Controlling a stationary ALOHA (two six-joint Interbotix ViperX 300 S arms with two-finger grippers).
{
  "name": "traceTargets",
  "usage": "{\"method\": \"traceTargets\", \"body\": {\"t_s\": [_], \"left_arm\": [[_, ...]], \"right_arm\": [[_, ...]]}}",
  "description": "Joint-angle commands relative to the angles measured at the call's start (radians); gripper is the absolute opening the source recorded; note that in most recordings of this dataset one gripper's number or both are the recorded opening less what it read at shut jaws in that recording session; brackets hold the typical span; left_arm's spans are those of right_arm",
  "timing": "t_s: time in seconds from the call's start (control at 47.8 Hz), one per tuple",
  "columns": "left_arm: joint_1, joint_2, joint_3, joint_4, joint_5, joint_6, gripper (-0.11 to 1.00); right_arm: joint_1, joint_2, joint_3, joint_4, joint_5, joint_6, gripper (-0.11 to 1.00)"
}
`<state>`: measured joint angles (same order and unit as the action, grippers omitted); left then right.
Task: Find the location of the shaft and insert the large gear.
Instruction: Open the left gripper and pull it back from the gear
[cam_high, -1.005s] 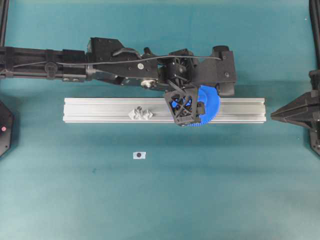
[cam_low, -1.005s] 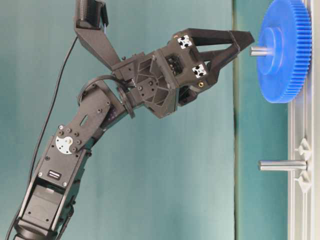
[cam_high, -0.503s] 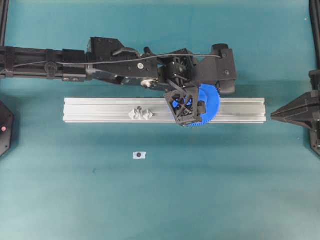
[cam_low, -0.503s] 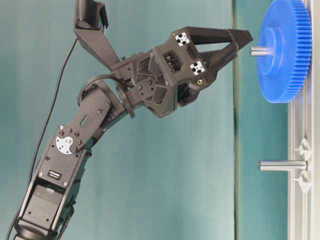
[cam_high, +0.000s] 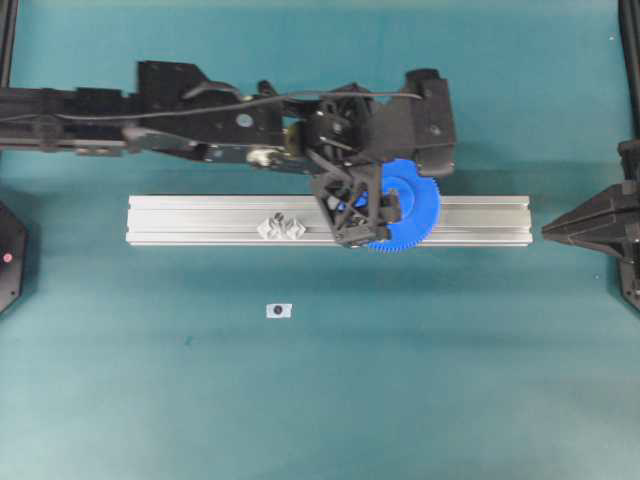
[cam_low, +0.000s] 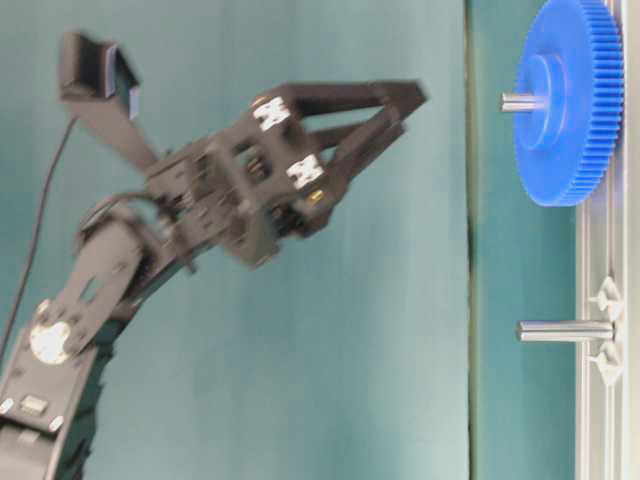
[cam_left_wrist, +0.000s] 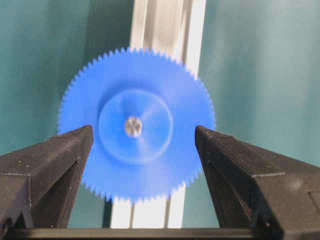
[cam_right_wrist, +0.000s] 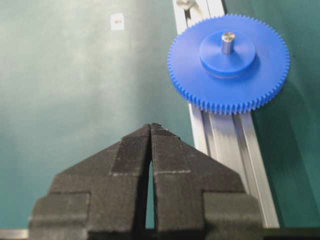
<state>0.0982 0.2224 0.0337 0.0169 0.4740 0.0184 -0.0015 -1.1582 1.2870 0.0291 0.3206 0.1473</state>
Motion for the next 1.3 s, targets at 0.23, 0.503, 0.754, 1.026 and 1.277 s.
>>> {"method": "traceTargets", "body": {"t_s": [0.23,0.503,0.754,1.026,1.277], "left_arm": [[-0.023,-0.156,0.107,0.003,-0.055,-0.002,0.85],[-0.023,-0.265,0.229,0.003,-0.186,-0.005,0.85],[-0.028,-0.337,0.311,0.003,-0.201,-0.005,0.85],[-0.031,-0.387,0.388,0.003,-0.268,-0.005,0.85],[-0.032,-0.434,0.476,0.003,-0.393,-0.005,0.85]], "right_arm": [[-0.002,0.006,-0.012,-0.002,-0.008,0.009,0.03],[-0.002,0.008,-0.012,-0.002,-0.008,0.009,0.03],[-0.002,0.006,-0.012,-0.002,-0.008,0.009,0.03],[-0.002,0.008,-0.012,-0.002,-0.008,0.009,0.03],[-0.002,0.008,-0.014,-0.002,-0.008,0.009,0.03]]}}
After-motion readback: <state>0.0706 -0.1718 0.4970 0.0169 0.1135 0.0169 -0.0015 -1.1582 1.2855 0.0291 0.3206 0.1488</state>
